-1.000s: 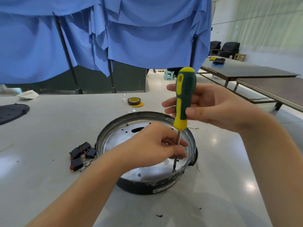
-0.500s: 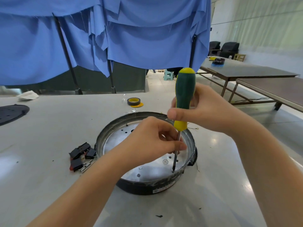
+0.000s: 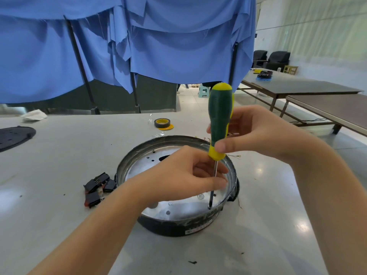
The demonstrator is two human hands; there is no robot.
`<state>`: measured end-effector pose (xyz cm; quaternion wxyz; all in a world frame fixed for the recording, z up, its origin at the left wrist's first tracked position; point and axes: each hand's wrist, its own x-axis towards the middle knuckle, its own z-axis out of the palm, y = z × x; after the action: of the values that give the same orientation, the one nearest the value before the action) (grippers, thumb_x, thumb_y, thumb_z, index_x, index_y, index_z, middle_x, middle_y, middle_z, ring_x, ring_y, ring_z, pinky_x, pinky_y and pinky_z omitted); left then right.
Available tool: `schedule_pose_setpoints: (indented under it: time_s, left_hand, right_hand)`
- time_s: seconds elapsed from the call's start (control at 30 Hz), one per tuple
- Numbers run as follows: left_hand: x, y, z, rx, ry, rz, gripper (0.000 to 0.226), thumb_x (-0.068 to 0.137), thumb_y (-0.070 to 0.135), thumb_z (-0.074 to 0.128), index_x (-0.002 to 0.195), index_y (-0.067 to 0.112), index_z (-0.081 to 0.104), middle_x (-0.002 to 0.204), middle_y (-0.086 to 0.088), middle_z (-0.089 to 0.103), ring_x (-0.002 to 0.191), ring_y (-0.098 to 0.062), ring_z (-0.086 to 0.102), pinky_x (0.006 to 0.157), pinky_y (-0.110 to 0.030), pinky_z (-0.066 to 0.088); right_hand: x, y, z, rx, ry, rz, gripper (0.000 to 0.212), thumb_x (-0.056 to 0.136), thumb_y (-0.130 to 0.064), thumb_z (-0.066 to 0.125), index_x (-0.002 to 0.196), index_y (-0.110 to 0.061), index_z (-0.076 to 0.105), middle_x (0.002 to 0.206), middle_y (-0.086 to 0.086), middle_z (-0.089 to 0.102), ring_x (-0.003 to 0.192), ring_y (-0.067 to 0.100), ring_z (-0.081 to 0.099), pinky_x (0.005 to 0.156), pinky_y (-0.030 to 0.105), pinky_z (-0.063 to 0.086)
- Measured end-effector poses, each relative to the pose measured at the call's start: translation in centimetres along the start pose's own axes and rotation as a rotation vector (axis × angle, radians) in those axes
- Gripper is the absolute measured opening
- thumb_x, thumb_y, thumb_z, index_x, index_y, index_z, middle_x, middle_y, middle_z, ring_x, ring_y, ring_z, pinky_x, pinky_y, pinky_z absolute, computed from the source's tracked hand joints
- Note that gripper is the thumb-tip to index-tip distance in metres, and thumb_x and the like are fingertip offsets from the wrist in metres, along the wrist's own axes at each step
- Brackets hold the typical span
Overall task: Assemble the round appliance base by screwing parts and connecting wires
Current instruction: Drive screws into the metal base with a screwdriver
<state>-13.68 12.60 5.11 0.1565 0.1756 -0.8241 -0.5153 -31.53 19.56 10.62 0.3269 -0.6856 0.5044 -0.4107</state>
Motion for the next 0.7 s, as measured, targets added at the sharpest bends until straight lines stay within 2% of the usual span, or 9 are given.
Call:
schedule_pose_setpoints:
  time_s: [0.07,0.13,0.23,0.3,0.37,0.43,0.5,0.6,0.7]
  left_hand:
    - [0.0,0.0,0.2,0.05,0.074,-0.004,0.019,0.068,0.028,0.085,0.081,0.025,0.071,0.083,0.001,0.074,0.078,-0.017,0.073,0.077,-0.033,0.06]
    - [0.1,0.0,0.3,0.101,0.14,0.007,0.019,0.066,0.026,0.087,0.072,0.022,0.07,0.074,0.0,0.073,0.068,-0.015,0.071,0.067,-0.025,0.058]
    - [0.2,-0.1,0.3,0.118,0.162,0.028,0.014,0.07,0.017,0.085,0.067,0.019,0.071,0.068,-0.001,0.073,0.063,-0.015,0.07,0.064,-0.023,0.058]
    - [0.2,-0.2,0.2,0.111,0.149,0.025,0.008,0.074,0.013,0.081,0.074,0.017,0.074,0.072,-0.003,0.074,0.069,-0.02,0.072,0.072,-0.032,0.06]
    - [0.2,-0.2,0.2,0.069,0.109,0.007,0.009,0.079,0.01,0.077,0.081,0.019,0.075,0.078,-0.001,0.076,0.076,-0.019,0.073,0.077,-0.034,0.06]
    - [0.2,-0.1,0.4,0.029,0.048,-0.001,0.015,0.084,0.007,0.071,0.087,0.021,0.074,0.084,0.002,0.076,0.082,-0.013,0.073,0.082,-0.03,0.059]
    - [0.2,0.0,0.6,0.022,-0.001,0.006,0.021,0.089,0.002,0.064,0.092,0.022,0.07,0.09,0.001,0.076,0.088,-0.009,0.072,0.085,-0.025,0.057]
    - [0.2,-0.2,0.6,0.004,-0.036,0.002,0.024,0.092,-0.004,0.055,0.102,0.015,0.066,0.097,-0.006,0.075,0.094,-0.012,0.071,0.087,-0.025,0.055]
    - [0.2,-0.2,0.5,-0.017,-0.031,-0.001,0.021,0.089,0.002,0.063,0.104,0.016,0.065,0.097,-0.006,0.075,0.092,-0.013,0.072,0.086,-0.025,0.056]
  right_hand:
    - [0.2,-0.3,0.6,-0.072,0.064,-0.009,0.028,0.054,-0.032,0.085,0.076,-0.026,0.069,0.071,-0.009,0.068,0.07,0.005,0.064,0.071,0.019,0.055]
    - [0.4,-0.4,1.1,-0.172,0.121,-0.035,0.026,0.055,-0.038,0.082,0.062,-0.028,0.059,0.056,-0.015,0.057,0.055,-0.003,0.054,0.056,0.009,0.046]
    - [0.6,-0.3,1.4,-0.295,0.164,-0.029,0.038,0.05,-0.055,0.078,0.057,-0.028,0.052,0.049,-0.016,0.049,0.048,-0.003,0.046,0.05,0.007,0.038]
    - [0.7,-0.1,1.1,-0.293,0.128,0.004,0.047,0.049,-0.059,0.081,0.069,-0.023,0.057,0.059,-0.011,0.059,0.057,-0.002,0.055,0.058,0.009,0.045]
    - [0.5,0.2,0.3,-0.139,0.026,0.056,0.055,0.055,-0.047,0.082,0.097,-0.018,0.061,0.086,-0.004,0.072,0.082,0.005,0.069,0.072,0.015,0.054]
    - [0.1,0.4,-0.5,0.053,-0.111,0.08,0.059,0.066,-0.027,0.078,0.12,-0.022,0.054,0.11,-0.002,0.071,0.103,0.014,0.068,0.078,0.02,0.054]
    - [-0.3,0.6,-1.0,0.171,-0.208,0.051,0.064,0.072,-0.015,0.071,0.132,-0.019,0.047,0.124,0.004,0.066,0.115,0.022,0.062,0.087,0.027,0.053]
    - [-0.5,0.8,-1.3,0.225,-0.23,0.032,0.058,0.075,-0.008,0.067,0.131,-0.013,0.05,0.122,0.011,0.066,0.115,0.026,0.062,0.089,0.03,0.052]
    - [-0.3,0.7,-1.2,0.16,-0.112,0.055,0.044,0.067,-0.01,0.077,0.109,-0.015,0.065,0.103,0.009,0.074,0.099,0.024,0.07,0.08,0.025,0.055]
